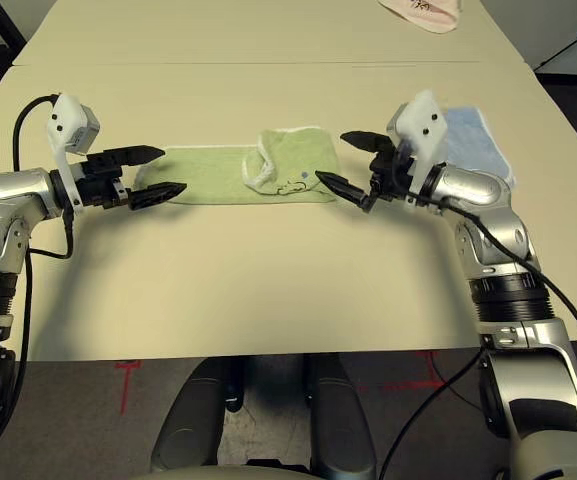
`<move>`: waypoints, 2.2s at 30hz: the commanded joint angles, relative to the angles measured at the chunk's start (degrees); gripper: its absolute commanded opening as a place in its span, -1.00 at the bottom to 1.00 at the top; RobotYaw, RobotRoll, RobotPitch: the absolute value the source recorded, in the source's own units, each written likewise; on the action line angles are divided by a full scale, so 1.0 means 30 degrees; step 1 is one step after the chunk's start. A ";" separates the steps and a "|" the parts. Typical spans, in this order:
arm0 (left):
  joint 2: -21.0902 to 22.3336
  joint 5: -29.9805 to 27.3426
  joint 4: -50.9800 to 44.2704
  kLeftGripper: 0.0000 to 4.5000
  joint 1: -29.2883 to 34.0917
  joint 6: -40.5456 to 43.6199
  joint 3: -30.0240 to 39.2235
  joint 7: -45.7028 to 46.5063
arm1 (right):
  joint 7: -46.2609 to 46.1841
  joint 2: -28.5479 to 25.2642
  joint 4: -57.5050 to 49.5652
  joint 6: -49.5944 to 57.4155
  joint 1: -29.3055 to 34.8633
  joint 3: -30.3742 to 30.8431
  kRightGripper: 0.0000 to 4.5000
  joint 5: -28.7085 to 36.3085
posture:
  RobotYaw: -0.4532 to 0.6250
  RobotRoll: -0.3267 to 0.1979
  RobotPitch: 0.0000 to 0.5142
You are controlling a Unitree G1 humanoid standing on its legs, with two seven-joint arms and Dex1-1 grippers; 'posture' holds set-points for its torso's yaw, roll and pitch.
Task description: Fold the towel and set it aside.
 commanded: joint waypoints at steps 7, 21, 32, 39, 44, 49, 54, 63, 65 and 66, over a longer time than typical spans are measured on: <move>0.0004 -0.0822 -0.0705 1.00 0.0417 0.4030 0.2553 0.3868 | 0.1801 -0.0408 0.1998 -0.2598 0.0848 -0.0549 0.99 0.0174 | 0.03 0.25 -0.23; -0.0216 -0.4780 -0.2150 1.00 0.0356 1.5599 0.6144 0.7289 | 0.1275 0.0655 0.2347 -0.2430 -0.0102 -0.0308 0.99 0.0031 | 0.05 0.25 -0.18; -0.2233 -0.6164 -0.0931 1.00 -0.1089 1.9898 0.8832 0.9630 | 0.1264 0.0809 0.2252 -0.2393 -0.0110 -0.0258 0.99 -0.0034 | 0.04 0.25 -0.16; -0.3427 -0.6161 -0.0759 1.00 -0.1116 2.0211 0.9320 1.0576 | 0.1230 0.0793 0.2155 -0.2289 -0.0138 -0.0249 0.99 -0.0022 | 0.04 0.25 -0.16; -0.3666 -0.6136 -0.0665 1.00 -0.1013 2.0229 0.9181 1.0823 | 0.1230 0.0753 0.2183 -0.2296 -0.0225 -0.0267 0.99 -0.0034 | 0.03 0.25 -0.16; -0.4082 -0.5740 -0.0206 1.00 -0.1205 1.9526 0.9303 1.1504 | 0.1217 0.0732 0.2090 -0.2255 -0.0145 -0.0279 0.99 -0.0017 | 0.02 0.25 -0.16; -0.4269 -0.5182 0.0251 1.00 -0.1497 1.8005 0.9289 1.2642 | 0.1162 0.0734 0.1954 -0.2191 -0.0048 -0.0280 0.99 0.0000 | 0.02 0.25 -0.17; -0.3796 -0.5051 0.1101 0.55 -0.1322 1.6823 0.8615 1.2767 | 0.1073 0.0690 0.1813 -0.2154 0.0019 -0.0274 1.00 -0.0006 | 0.02 0.25 -0.17; -0.3748 -0.5068 0.1232 0.20 -0.1360 1.6746 0.8542 1.2746 | 0.1074 0.0691 0.1825 -0.2163 0.0007 -0.0268 1.00 -0.0013 | 0.01 0.25 -0.21; -0.3742 -0.5068 0.1281 0.02 -0.1375 1.6711 0.8519 1.2756 | 0.1077 0.0694 0.1848 -0.2175 -0.0003 -0.0265 1.00 -0.0018 | 0.01 0.25 -0.21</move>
